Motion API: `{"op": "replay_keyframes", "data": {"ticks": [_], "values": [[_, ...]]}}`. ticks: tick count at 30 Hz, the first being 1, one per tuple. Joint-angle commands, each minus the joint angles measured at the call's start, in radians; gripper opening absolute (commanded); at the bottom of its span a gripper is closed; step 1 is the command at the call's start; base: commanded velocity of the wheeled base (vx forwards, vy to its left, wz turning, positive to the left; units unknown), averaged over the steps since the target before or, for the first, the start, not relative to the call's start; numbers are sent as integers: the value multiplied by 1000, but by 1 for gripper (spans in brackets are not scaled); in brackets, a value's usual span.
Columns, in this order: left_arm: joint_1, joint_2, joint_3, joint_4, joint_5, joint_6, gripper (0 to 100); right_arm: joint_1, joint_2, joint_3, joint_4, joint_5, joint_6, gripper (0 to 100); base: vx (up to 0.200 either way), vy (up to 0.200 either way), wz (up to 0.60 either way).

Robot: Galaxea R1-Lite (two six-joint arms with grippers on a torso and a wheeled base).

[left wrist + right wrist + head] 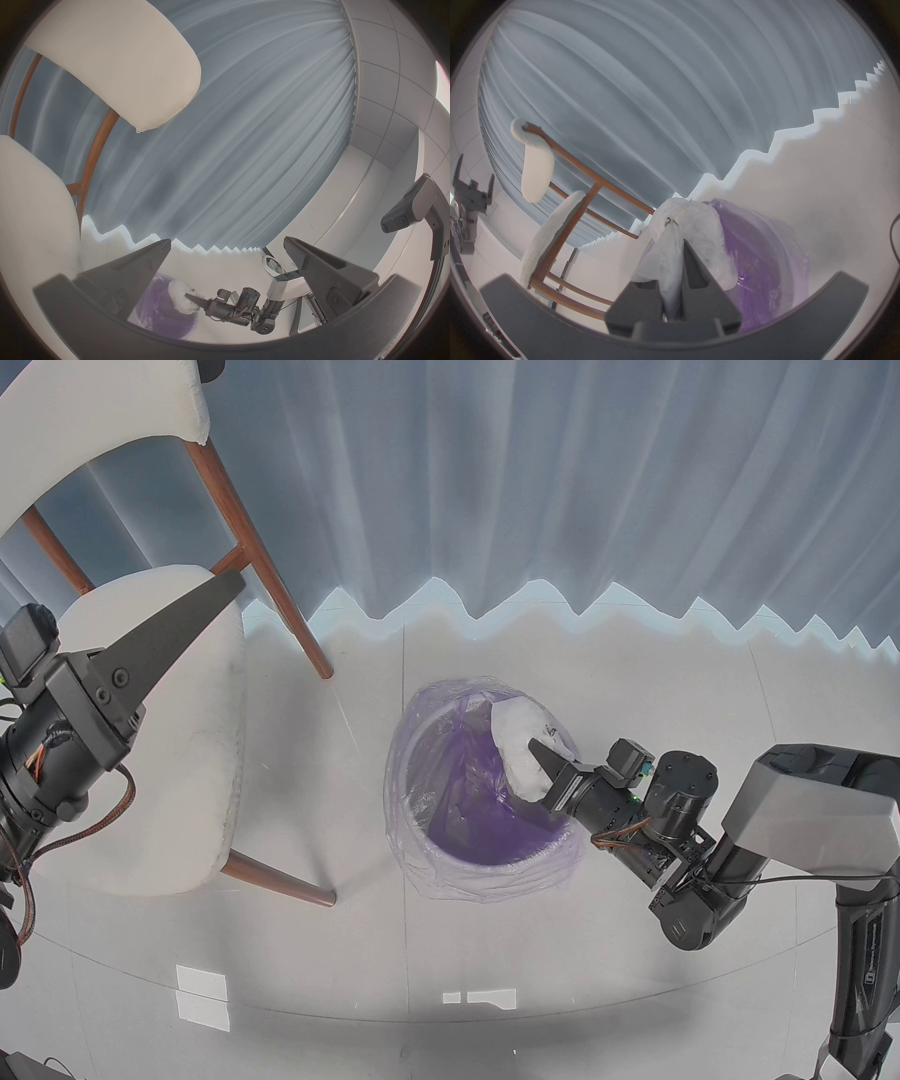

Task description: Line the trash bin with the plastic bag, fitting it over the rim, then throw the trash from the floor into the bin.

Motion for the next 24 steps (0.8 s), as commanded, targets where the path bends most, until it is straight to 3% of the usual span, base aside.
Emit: {"op": "replay_keyframes", "data": {"ticks": [1,18,19,24], "values": [[-3,0,0,0,0,-1,100,4,55,-17,-16,1,-8,0,0,0,0],[-3,-2,1,-1,-2,-1,100,13,164,-110,-15,4,-8,0,0,0,0],[-3,-2,1,0,-2,-1,100,16,161,-109,-15,4,-8,100,0,0,0],[-3,-3,1,0,-2,-1,100,30,131,-93,-18,-1,-5,100,0,0,0]]}}
